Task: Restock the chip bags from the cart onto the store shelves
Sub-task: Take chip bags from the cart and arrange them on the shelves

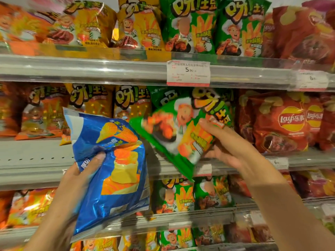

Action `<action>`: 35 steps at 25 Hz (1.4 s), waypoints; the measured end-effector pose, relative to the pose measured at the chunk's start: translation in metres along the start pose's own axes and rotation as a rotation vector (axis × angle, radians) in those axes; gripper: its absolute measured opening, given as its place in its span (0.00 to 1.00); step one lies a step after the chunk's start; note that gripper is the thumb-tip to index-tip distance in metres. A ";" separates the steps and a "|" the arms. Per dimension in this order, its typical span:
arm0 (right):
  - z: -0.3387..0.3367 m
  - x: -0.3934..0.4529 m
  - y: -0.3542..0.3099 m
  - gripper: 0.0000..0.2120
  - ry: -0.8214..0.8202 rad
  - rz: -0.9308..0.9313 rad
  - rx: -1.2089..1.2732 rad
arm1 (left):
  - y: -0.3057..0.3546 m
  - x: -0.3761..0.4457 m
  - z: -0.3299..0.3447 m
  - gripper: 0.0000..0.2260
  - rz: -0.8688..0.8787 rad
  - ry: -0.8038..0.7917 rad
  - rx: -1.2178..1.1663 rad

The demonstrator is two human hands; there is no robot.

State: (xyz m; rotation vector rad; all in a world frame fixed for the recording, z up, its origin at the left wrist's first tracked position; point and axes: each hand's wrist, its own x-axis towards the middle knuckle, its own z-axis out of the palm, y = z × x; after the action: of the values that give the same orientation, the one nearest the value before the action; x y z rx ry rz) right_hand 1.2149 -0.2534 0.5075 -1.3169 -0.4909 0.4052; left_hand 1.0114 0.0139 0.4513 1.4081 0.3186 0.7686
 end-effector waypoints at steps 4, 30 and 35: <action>-0.031 -0.008 -0.019 0.26 0.090 0.008 -0.256 | -0.003 -0.001 0.010 0.06 -0.019 -0.019 -0.033; -0.110 0.008 -0.001 0.43 0.293 -0.246 -0.655 | 0.008 -0.016 0.095 0.05 -0.091 -0.061 -0.016; -0.072 -0.003 0.013 0.43 0.525 -0.653 -1.187 | 0.005 -0.016 0.104 0.05 -0.068 -0.082 -0.007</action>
State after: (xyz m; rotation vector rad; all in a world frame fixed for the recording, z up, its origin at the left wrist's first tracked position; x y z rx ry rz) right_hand 1.2523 -0.3106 0.4821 -2.1635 -0.6994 -0.9109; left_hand 1.0634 -0.0752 0.4702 1.4113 0.2990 0.6538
